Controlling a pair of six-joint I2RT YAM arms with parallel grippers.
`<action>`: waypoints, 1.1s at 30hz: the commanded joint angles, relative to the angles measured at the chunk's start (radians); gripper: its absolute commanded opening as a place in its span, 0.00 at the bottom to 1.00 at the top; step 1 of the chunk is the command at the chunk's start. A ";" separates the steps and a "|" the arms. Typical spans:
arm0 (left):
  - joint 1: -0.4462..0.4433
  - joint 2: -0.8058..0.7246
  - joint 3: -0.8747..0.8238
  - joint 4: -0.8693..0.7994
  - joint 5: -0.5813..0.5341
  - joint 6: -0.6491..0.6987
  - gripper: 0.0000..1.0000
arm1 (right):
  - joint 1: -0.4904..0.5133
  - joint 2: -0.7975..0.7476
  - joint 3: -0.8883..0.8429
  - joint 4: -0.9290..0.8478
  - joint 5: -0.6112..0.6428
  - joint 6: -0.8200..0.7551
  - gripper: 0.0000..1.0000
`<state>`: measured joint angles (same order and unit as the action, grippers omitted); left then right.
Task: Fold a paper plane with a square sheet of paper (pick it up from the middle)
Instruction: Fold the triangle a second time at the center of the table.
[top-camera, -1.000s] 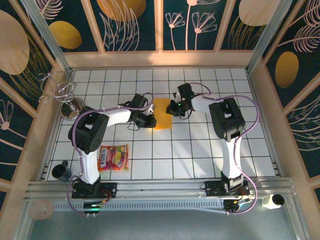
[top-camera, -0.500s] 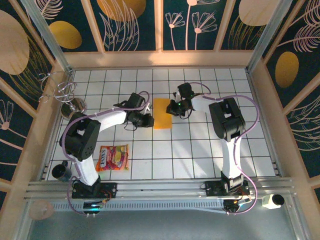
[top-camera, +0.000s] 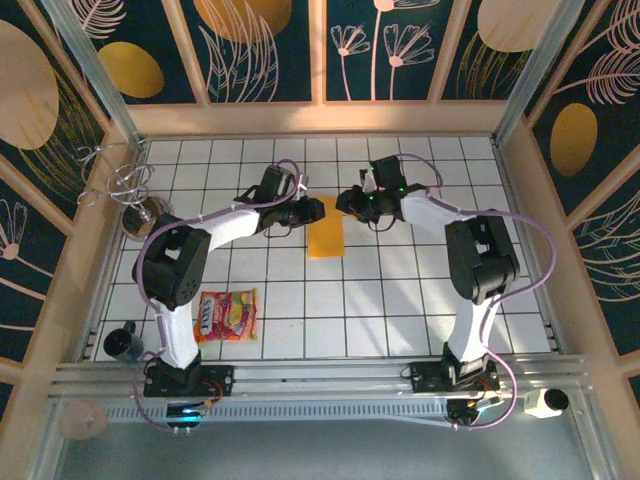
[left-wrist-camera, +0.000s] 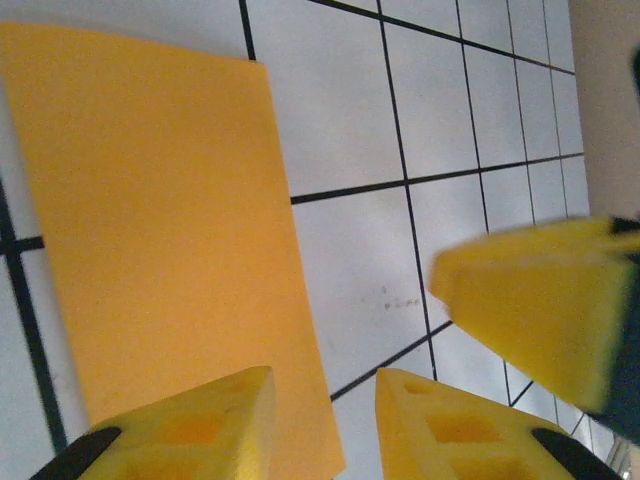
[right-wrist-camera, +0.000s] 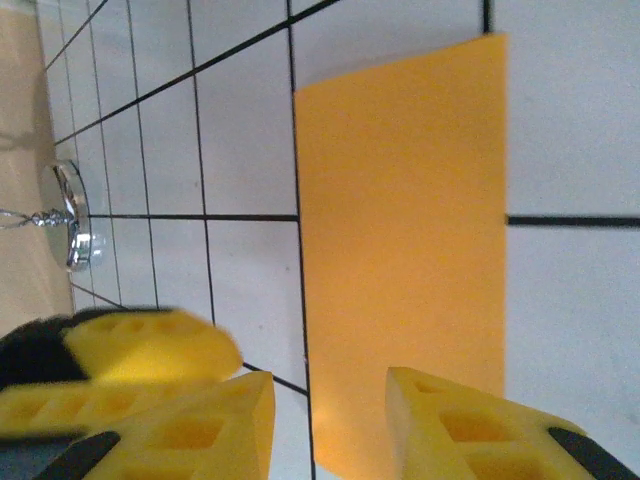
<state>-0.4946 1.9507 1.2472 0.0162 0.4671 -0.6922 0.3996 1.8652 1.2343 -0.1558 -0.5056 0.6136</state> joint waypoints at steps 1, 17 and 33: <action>0.003 0.071 0.051 -0.014 0.023 -0.029 0.32 | -0.005 -0.034 -0.078 -0.007 0.041 0.057 0.40; 0.004 0.175 0.088 -0.104 -0.061 -0.039 0.32 | 0.026 -0.090 -0.216 0.034 0.054 0.178 0.46; 0.004 0.192 0.055 -0.131 -0.092 -0.088 0.30 | 0.067 -0.021 -0.180 0.016 -0.014 0.149 0.40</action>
<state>-0.4946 2.1094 1.3212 -0.0601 0.4057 -0.7654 0.4629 1.8233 1.0279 -0.1215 -0.5171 0.7830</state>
